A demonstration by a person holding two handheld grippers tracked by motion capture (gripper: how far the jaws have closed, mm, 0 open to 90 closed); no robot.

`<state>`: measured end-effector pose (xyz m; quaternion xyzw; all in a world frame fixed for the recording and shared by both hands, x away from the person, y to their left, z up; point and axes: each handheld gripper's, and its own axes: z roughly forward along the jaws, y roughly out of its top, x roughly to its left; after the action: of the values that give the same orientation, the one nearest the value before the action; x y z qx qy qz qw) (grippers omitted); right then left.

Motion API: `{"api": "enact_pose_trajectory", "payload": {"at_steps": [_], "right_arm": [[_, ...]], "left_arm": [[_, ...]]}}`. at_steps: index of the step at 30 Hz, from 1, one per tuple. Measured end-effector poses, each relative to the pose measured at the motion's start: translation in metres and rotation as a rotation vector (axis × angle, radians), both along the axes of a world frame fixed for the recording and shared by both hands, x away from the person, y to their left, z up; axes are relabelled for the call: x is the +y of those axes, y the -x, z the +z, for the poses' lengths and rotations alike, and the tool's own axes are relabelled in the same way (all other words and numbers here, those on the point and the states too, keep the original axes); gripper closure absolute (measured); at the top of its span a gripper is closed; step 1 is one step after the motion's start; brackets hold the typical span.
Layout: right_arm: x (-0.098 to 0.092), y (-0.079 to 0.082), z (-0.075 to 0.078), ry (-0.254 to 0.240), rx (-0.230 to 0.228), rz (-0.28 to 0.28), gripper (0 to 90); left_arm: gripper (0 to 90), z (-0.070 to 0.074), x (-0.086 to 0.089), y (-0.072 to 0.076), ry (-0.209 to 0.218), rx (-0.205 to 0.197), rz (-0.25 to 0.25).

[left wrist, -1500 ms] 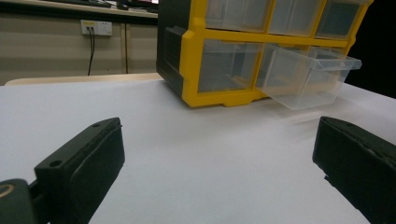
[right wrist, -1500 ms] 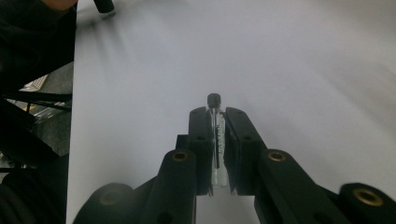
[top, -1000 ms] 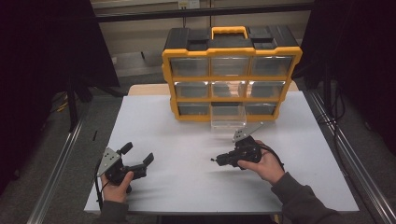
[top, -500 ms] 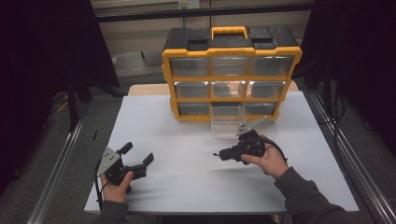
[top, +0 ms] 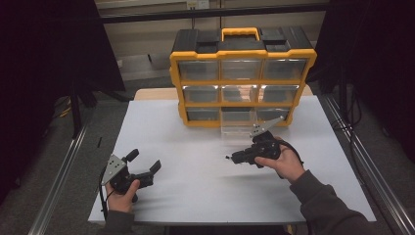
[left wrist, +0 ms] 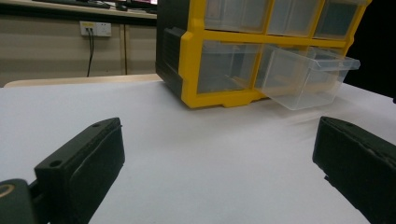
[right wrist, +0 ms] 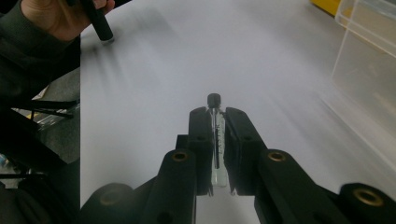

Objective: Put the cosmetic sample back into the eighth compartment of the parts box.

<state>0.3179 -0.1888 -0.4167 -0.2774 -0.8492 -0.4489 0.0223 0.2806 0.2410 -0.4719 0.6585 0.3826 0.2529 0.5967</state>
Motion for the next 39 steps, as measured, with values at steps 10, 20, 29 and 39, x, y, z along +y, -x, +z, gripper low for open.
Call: {"api": "enact_pose_trajectory", "payload": {"at_steps": [10,20,29,39], "right_arm": [[-0.002,-0.005,0.003,0.002,0.005,0.005,81.5],[-0.004,-0.011,0.009,0.008,0.005,0.005,81.5],[-0.007,-0.016,0.015,0.009,0.001,-0.003,81.5],[-0.011,-0.021,0.018,0.012,-0.007,-0.011,81.5]], "left_arm": [[2.2,0.001,0.001,0.000,-0.008,-0.002,-0.012],[2.2,0.001,0.002,0.000,-0.011,-0.004,-0.012],[2.2,0.001,0.001,0.000,0.001,-0.003,-0.011],[2.1,0.001,0.001,0.000,0.001,-0.002,-0.012]]}}
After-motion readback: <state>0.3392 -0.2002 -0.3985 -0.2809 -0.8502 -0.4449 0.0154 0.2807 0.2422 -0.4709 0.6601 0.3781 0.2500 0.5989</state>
